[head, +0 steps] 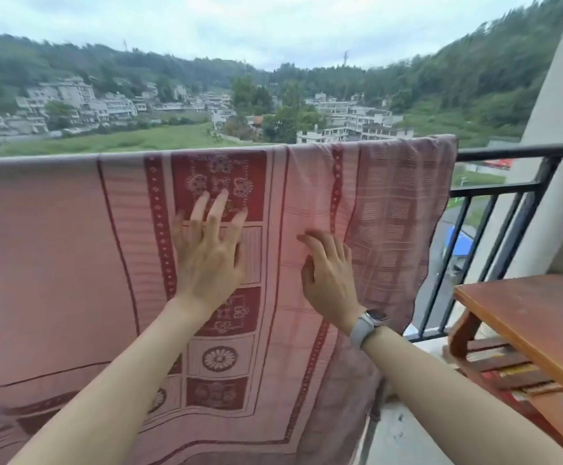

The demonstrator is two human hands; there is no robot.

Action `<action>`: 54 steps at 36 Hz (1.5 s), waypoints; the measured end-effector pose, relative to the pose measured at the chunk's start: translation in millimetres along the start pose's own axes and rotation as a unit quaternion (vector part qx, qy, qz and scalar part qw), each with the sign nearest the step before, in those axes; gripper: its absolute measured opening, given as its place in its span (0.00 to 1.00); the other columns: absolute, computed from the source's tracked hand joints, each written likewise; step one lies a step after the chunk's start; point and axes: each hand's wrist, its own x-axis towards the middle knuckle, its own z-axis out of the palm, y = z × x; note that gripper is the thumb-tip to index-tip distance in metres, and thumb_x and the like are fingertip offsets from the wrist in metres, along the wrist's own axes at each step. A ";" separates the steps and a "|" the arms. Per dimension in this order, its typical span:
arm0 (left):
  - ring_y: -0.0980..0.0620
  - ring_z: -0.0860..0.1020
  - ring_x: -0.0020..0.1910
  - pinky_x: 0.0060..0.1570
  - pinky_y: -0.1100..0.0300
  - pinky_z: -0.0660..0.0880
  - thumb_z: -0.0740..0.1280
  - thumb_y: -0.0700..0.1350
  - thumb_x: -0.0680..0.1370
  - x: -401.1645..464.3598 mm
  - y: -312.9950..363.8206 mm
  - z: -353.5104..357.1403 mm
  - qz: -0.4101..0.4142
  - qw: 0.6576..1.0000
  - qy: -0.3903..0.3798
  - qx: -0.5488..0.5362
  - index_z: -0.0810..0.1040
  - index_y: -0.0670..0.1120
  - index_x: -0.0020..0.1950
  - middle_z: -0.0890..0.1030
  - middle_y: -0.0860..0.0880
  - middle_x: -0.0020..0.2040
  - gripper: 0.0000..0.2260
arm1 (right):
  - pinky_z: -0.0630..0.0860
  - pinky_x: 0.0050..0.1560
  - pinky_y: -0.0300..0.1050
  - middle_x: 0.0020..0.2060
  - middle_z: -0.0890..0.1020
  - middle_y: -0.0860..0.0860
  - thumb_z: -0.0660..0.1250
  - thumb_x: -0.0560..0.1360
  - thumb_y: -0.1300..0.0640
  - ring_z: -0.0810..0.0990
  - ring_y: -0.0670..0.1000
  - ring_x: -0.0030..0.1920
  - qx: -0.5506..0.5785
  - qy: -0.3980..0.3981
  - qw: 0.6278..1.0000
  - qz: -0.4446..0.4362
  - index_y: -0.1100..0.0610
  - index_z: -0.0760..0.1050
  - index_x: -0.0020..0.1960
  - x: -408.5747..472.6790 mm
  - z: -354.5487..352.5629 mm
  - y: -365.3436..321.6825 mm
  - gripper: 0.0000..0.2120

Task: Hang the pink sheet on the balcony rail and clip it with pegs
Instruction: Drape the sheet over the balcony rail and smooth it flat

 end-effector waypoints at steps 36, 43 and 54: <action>0.40 0.60 0.71 0.66 0.42 0.59 0.67 0.45 0.72 -414.0 -673.2 -452.1 -0.539 0.738 -0.060 0.401 0.67 0.46 0.69 0.63 0.42 0.73 0.25 | 0.63 0.67 0.62 0.63 0.74 0.55 0.50 0.71 0.57 0.68 0.56 0.66 0.395 -0.213 0.791 -0.415 0.57 0.69 0.64 -17.7 425.4 -906.9 0.22; 0.45 0.58 0.72 0.69 0.49 0.57 0.64 0.46 0.74 -466.2 -780.4 -501.3 -0.566 0.725 -0.056 0.388 0.63 0.49 0.71 0.61 0.45 0.74 0.25 | 0.64 0.66 0.57 0.61 0.76 0.57 0.61 0.69 0.64 0.70 0.58 0.65 0.401 -0.190 0.780 -0.443 0.59 0.71 0.63 -15.3 486.9 -1057.7 0.22; 0.43 0.65 0.69 0.65 0.48 0.63 0.64 0.45 0.75 -551.6 -974.0 -589.1 -0.535 0.764 -0.082 0.352 0.67 0.46 0.69 0.67 0.43 0.70 0.22 | 0.60 0.67 0.64 0.61 0.74 0.57 0.65 0.67 0.66 0.68 0.57 0.66 0.353 -0.191 0.815 -0.418 0.57 0.68 0.63 -26.5 568.8 -1243.2 0.25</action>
